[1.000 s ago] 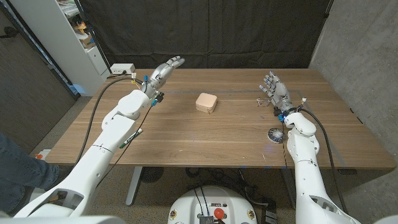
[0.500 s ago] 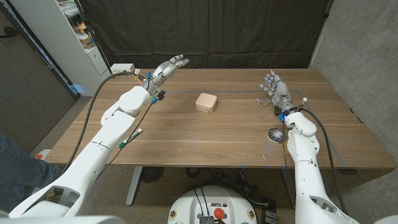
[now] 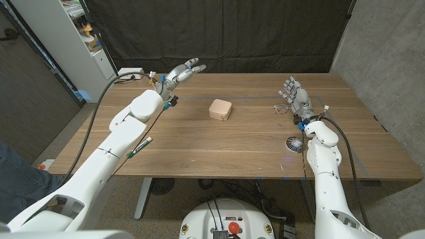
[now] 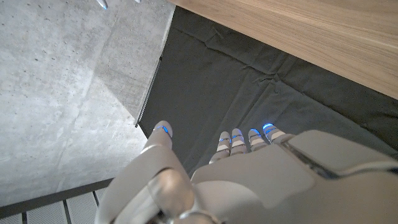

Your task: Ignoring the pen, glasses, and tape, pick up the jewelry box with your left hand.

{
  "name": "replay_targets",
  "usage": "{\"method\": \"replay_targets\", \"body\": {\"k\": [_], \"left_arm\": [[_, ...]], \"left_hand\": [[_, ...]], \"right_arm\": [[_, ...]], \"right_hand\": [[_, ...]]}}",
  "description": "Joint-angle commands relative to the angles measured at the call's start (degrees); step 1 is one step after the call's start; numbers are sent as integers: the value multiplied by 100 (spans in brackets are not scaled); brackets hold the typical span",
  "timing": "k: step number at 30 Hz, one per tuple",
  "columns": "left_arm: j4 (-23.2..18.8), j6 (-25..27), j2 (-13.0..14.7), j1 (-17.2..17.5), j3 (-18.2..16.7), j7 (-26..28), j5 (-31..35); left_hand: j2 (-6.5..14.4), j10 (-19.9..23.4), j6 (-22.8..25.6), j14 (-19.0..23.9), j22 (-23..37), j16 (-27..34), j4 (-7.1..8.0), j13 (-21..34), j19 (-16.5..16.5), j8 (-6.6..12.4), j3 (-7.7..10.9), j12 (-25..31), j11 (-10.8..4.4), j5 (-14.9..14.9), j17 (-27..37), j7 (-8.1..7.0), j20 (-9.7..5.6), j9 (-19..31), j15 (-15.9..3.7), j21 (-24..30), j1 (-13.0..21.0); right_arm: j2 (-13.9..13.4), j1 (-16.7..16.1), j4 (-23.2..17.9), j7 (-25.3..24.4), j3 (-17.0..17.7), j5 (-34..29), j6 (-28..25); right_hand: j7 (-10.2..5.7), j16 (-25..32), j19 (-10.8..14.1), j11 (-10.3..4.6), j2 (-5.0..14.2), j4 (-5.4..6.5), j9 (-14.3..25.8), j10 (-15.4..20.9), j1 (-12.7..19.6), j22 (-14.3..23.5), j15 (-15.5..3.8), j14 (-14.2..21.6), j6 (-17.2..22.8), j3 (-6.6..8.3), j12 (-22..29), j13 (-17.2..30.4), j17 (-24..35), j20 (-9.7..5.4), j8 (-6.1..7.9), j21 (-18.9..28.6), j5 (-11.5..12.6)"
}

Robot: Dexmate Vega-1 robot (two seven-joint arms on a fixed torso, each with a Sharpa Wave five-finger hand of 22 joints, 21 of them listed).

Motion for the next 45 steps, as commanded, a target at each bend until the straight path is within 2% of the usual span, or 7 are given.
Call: {"method": "replay_targets", "body": {"k": [1,8,23,26,45], "left_arm": [[-18,10,39,-96,137,40,298],[-62,64,54,-172,213,-8,419],[-80,146,85,-379,445,-61,803],[-83,133,101,-396,503,59,1007],[85,106,126,-693,780,-109,1401]], "left_hand": [[4,-26,-37,-108,31,3,-41,29,-551,21,4,-9,-14,-10,17,-29,22,33,-38,-13,83],[5,-22,-33,-109,32,4,-59,29,-547,24,10,-7,-17,-12,16,-32,21,34,-39,-8,109],[4,-30,-56,-101,32,8,-84,30,-546,18,18,-10,-17,-14,16,-38,24,35,-44,-3,148],[3,-30,-66,-94,32,11,-88,31,-543,15,19,-10,-23,-14,16,-42,26,35,-46,-1,155],[-5,-20,-98,-56,32,23,-112,32,-487,10,22,-5,-18,-12,16,-40,66,37,-31,21,194]], "right_arm": [[10,-38,-17,-23,6,-12,30],[11,-20,-12,-20,9,1,42],[-3,39,70,-40,22,11,62],[-8,52,97,-35,14,9,84],[17,64,116,-115,8,6,93]], "right_hand": [[-19,30,24,-37,56,-12,12,18,7,24,-6,46,55,-13,14,21,-1,7,21,-19,36],[-61,33,20,-82,51,-25,11,54,18,24,-77,70,99,-15,24,20,-9,-6,35,-20,37],[-62,31,17,-103,58,-29,11,53,18,24,-72,76,107,-17,17,19,-12,-13,32,-22,38],[-61,33,17,-103,60,-27,11,52,15,24,-73,81,110,-18,16,19,-11,-14,32,-22,37],[-76,27,17,-102,68,-34,11,55,18,24,-68,79,132,-22,9,18,-15,-12,33,-22,37]]}}
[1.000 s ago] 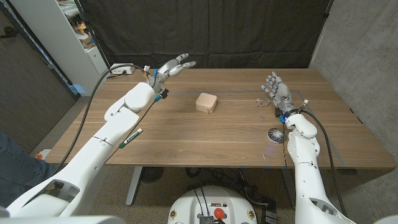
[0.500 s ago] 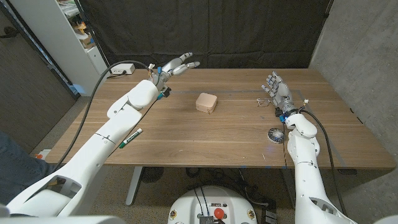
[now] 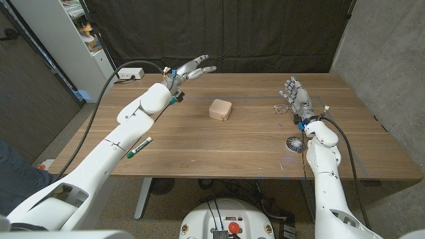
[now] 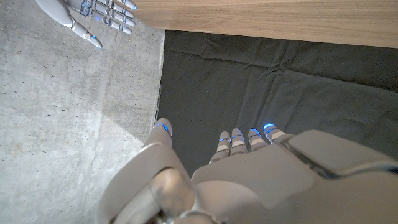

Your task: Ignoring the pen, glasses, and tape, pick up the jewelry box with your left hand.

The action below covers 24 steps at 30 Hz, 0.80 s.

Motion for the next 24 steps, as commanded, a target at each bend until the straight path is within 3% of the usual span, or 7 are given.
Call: {"method": "replay_targets", "body": {"k": [1,24], "left_arm": [[126,3,20,-223,236,-125,329],[106,110,110,-484,628,-352,1053]], "left_hand": [[17,-23,-48,-20,32,26,-26,32,-460,10,17,-6,-11,-12,16,11,39,10,-3,24,69],[-19,-40,-127,59,30,46,-71,37,-372,-1,19,-9,-1,5,20,31,58,14,64,50,144]], "right_arm": [[11,18,36,-35,-13,-1,56],[43,-31,-41,-76,-67,-17,27]], "right_hand": [[0,27,13,-25,70,-20,11,16,21,24,-3,12,54,-4,9,18,11,-12,34,-24,38],[-31,28,14,-36,75,-35,12,-7,30,24,-27,36,91,-8,-7,15,4,-17,36,-23,37]]}}
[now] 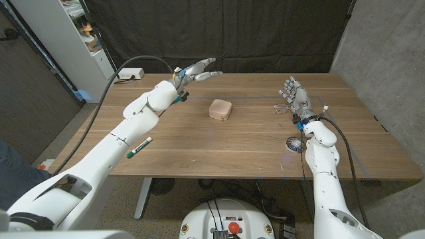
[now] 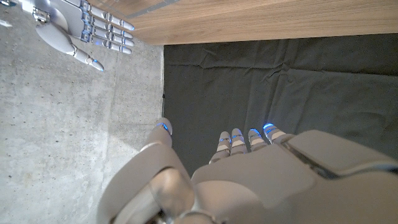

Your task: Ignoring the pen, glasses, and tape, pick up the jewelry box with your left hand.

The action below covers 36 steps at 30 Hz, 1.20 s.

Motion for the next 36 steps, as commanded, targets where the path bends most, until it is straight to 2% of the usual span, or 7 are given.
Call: {"method": "replay_targets", "body": {"k": [1,4,13,25,28,31,36], "left_arm": [[-35,78,47,-115,177,-123,357],[-73,135,64,-138,236,-119,523],[-131,218,58,-188,374,-81,897],[-157,313,18,-241,535,-38,1330],[-166,341,4,-239,553,-28,1397],[-179,403,-3,-246,593,-35,1512],[-214,519,-2,-254,680,-26,1768]], "left_hand": [[-25,-26,-82,31,30,30,-42,8,-327,2,10,-2,-8,9,8,21,79,16,27,64,114],[-45,32,-93,108,29,54,-65,13,-259,9,13,24,6,20,11,24,124,18,43,83,158],[-97,234,6,331,26,114,-123,30,-137,65,31,105,-39,53,23,34,117,19,50,103,300],[-153,277,55,372,23,108,-157,46,-8,87,40,121,-52,77,31,33,164,20,73,128,415],[-183,275,58,366,20,96,-170,54,61,88,42,122,-29,88,34,19,259,21,83,141,468],[-225,258,50,353,16,79,-184,67,162,86,47,118,-4,102,39,-2,419,22,88,157,555],[-309,223,20,364,13,68,-197,81,301,77,48,106,102,121,43,-45,607,24,124,170,692]], "right_arm": [[17,-38,-68,-22,-27,-17,-20],[15,-54,-86,-23,-31,-25,-27],[27,-82,-109,-25,-9,1,-30],[7,-75,-76,-6,17,14,1],[3,-77,-72,1,17,10,-11],[7,-82,-80,1,15,7,-28],[15,-93,-88,-2,11,3,-21]], "right_hand": [[-19,26,14,2,55,-20,12,25,8,24,2,3,77,8,-8,15,3,-16,38,-23,37],[-19,26,14,1,57,-20,12,29,8,24,3,3,82,8,-6,15,3,-15,39,-23,37],[-16,26,14,13,57,-25,12,42,9,24,19,9,120,4,-4,14,1,-14,49,-23,36],[-6,22,14,24,59,-28,13,46,6,24,13,8,135,-1,-6,13,1,-18,47,-23,36],[-4,22,13,28,60,-27,13,41,2,24,15,8,139,-3,-9,12,1,-19,47,-23,35],[-15,21,13,26,60,-27,13,43,1,24,16,8,145,-6,-10,12,1,-18,47,-23,34],[-10,20,11,41,61,-30,13,45,2,24,23,8,142,-7,-10,11,1,-18,42,-24,34]]}}
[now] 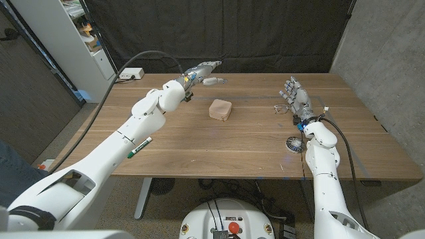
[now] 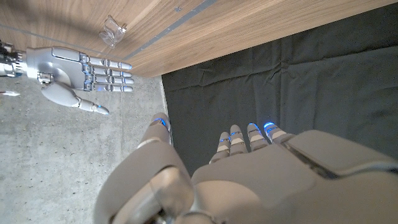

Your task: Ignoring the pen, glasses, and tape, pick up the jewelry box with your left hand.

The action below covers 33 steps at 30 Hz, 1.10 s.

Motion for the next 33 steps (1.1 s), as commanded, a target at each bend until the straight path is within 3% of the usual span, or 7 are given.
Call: {"method": "replay_targets", "body": {"k": [1,14,24,33], "left_arm": [[-59,207,-24,-28,168,16,484],[5,426,-67,-142,409,-112,991],[45,585,-144,-228,579,-251,1314],[39,725,-217,-224,615,-359,1399]], "left_hand": [[-49,-58,-26,10,13,-21,-45,30,101,15,23,23,97,49,16,-39,141,24,64,40,131],[-289,-31,-38,91,9,-11,-65,54,339,27,-14,43,251,118,25,-106,359,31,175,46,387],[-457,-29,-33,150,19,5,-53,74,404,36,-64,53,362,153,37,-149,405,37,252,28,492],[-643,-129,-72,162,45,14,-21,100,526,29,-139,29,569,191,63,-153,427,46,401,38,570]], "right_arm": [[11,-24,-23,0,5,3,-36],[3,-43,-19,-6,10,-13,-30],[-6,-22,18,-1,38,2,-46],[-26,-2,47,30,32,-1,-23]], "right_hand": [[-8,19,12,19,62,-31,13,25,2,24,22,6,40,-8,-10,11,0,-18,42,-24,34],[-12,16,6,12,65,-35,13,23,1,24,32,6,39,-11,-13,10,-1,-9,35,-25,34],[-18,14,4,17,64,-40,13,18,1,24,45,5,39,-16,-17,9,-2,-4,30,-26,33],[-18,11,3,13,67,-41,14,19,-3,24,52,1,40,-20,-18,9,-1,-1,26,-26,34]]}}
